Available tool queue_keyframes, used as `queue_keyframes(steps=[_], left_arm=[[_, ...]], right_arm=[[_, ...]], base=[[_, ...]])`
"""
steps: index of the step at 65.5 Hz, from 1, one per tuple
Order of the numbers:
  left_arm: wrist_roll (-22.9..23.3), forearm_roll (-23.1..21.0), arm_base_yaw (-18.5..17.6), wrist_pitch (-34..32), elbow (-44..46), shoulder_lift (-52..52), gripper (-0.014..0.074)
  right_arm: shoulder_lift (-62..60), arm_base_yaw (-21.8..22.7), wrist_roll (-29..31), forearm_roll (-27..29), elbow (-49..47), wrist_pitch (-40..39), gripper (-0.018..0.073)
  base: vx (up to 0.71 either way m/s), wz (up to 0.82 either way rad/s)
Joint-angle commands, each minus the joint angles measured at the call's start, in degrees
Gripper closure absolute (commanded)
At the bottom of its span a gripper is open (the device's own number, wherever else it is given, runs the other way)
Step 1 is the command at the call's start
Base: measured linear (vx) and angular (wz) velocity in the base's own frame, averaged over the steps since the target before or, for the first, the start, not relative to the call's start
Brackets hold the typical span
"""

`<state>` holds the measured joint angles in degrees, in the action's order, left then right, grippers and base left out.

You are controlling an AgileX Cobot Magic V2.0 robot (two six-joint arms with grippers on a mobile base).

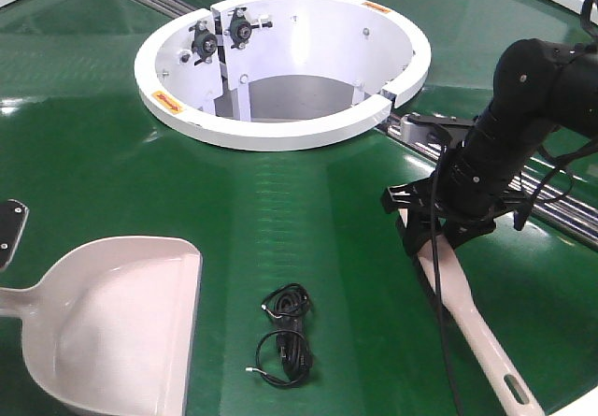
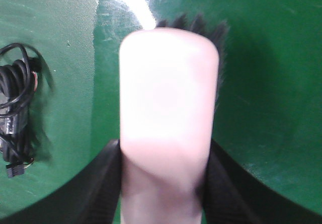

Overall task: Clean and inspect green conveyor with broom and dustpan
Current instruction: 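Grasp the pink dustpan handle with the left gripper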

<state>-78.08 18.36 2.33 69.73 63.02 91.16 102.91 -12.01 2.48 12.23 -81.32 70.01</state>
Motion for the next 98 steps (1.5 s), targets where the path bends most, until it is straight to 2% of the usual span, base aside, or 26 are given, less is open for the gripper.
queue_keyframes(steps=[1, 12, 24, 66, 79, 98], left_arm=[[1.89, -1.02, -1.19, 1.69, 1.45, -3.04, 0.0621], [4.11, -1.93, -3.51, 1.74, 1.45, -3.35, 0.0621], [9.61, -1.90, -6.25, 1.74, 4.33, -3.51, 0.0621], [9.86, -0.41, -15.20, 1.74, 6.88, -3.51, 0.0621], [9.93, -1.07, -16.73, 1.69, 6.88, -3.29, 0.0621], [12.36, -2.55, -18.95, 1.69, 6.88, -0.83, 0.0621]], right_arm=[[-2.95, 0.25, 0.55, 0.90, -1.73, 3.40, 0.0564], [-2.95, 0.25, 0.54, 0.90, -1.73, 3.31, 0.0564], [-2.95, 0.25, 0.54, 0.90, -1.73, 3.36, 0.0564], [-2.95, 0.25, 0.61, 0.90, -1.73, 3.42, 0.0564], [-2.95, 0.25, 0.61, 0.90, -1.73, 3.42, 0.0564], [-2.95, 0.25, 0.61, 0.90, -1.73, 3.42, 0.0564]], base=[[0.00, 0.00], [0.00, 0.00], [0.00, 0.00], [0.00, 0.00], [0.00, 0.00], [0.00, 0.00]])
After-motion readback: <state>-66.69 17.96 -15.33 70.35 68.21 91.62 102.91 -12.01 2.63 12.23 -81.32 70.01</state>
